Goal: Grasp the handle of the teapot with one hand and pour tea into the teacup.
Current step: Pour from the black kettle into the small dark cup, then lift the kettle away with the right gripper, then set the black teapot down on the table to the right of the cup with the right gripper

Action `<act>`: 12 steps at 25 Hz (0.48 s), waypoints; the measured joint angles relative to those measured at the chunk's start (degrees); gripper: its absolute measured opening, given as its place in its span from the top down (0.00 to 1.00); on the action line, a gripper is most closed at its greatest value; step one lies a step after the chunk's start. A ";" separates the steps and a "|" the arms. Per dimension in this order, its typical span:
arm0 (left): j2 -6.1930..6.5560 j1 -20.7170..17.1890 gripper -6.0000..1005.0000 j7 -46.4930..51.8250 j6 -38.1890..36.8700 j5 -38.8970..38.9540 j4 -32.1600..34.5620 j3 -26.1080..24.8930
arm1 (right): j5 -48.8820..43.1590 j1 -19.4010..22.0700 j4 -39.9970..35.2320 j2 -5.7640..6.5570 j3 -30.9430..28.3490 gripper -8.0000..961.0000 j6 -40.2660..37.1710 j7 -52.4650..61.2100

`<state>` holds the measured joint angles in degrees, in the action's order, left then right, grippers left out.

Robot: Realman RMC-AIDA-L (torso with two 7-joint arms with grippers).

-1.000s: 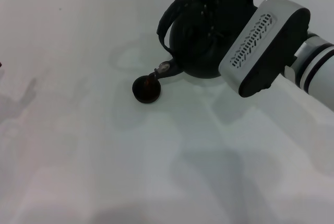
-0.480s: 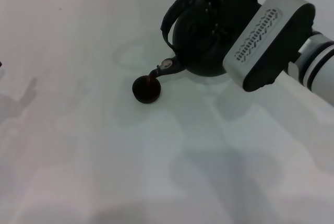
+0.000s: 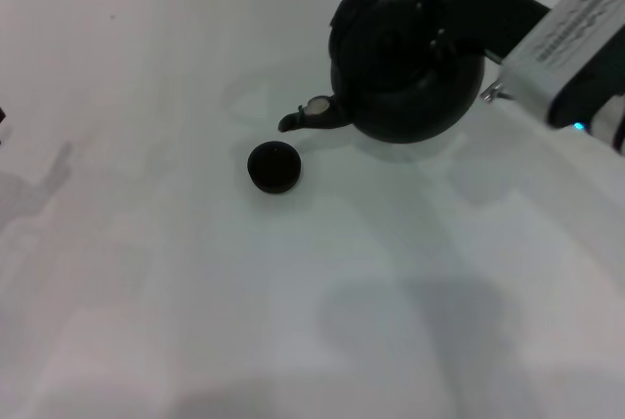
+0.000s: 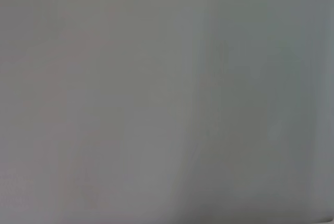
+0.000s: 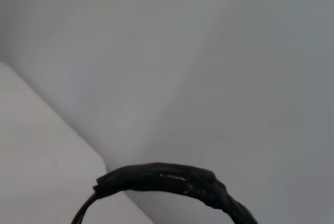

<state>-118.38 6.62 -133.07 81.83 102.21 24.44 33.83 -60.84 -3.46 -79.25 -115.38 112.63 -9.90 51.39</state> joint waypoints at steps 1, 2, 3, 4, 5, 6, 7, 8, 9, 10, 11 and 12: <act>0.00 0.02 0.14 0.00 0.00 0.00 0.00 0.00 | 1.39 0.23 0.48 0.03 -1.09 0.87 -1.38 0.00; 0.00 0.04 0.14 0.00 0.00 0.00 0.00 0.00 | 2.91 0.54 1.05 0.05 -2.28 0.87 -3.13 0.01; 0.00 0.05 0.14 0.01 0.00 0.00 0.00 0.00 | 4.47 0.89 1.65 0.06 -3.66 0.87 -5.25 0.01; 0.00 0.05 0.14 0.00 0.00 0.00 0.00 0.00 | 5.79 1.27 2.29 0.07 -5.07 0.87 -7.31 0.02; 0.00 0.06 0.14 0.00 0.00 0.00 0.00 0.00 | 6.84 1.63 2.82 0.07 -6.23 0.87 -9.28 0.02; 0.00 0.06 0.14 0.00 0.00 0.00 0.00 0.00 | 7.97 2.04 3.36 0.07 -7.47 0.87 -11.40 0.02; 0.00 0.06 0.14 0.00 0.00 0.00 -0.01 0.00 | 8.98 2.54 3.87 0.07 -8.58 0.87 -13.20 0.02; 0.00 0.07 0.14 0.00 0.00 0.00 -0.03 0.00 | 9.82 3.01 4.13 0.07 -9.53 0.87 -14.46 0.03; 0.00 0.08 0.14 0.00 0.00 0.00 -0.04 0.00 | 10.46 3.44 4.34 0.06 -10.29 0.87 -15.36 0.03; 0.00 0.11 0.14 0.01 0.00 0.00 -0.06 0.00 | 10.86 3.81 4.48 0.07 -10.86 0.87 -15.95 0.05; 0.00 0.14 0.14 0.02 0.01 0.00 -0.06 0.00 | 11.09 4.26 4.64 0.06 -11.56 0.87 -16.70 0.08; 0.00 0.14 0.14 0.04 0.01 -0.02 -0.07 0.00 | 11.21 4.72 4.85 0.07 -12.19 0.87 -17.46 0.14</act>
<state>-118.38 6.76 -133.03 81.85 102.19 24.37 33.83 -49.63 1.26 -74.40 -115.31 100.44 -27.37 51.53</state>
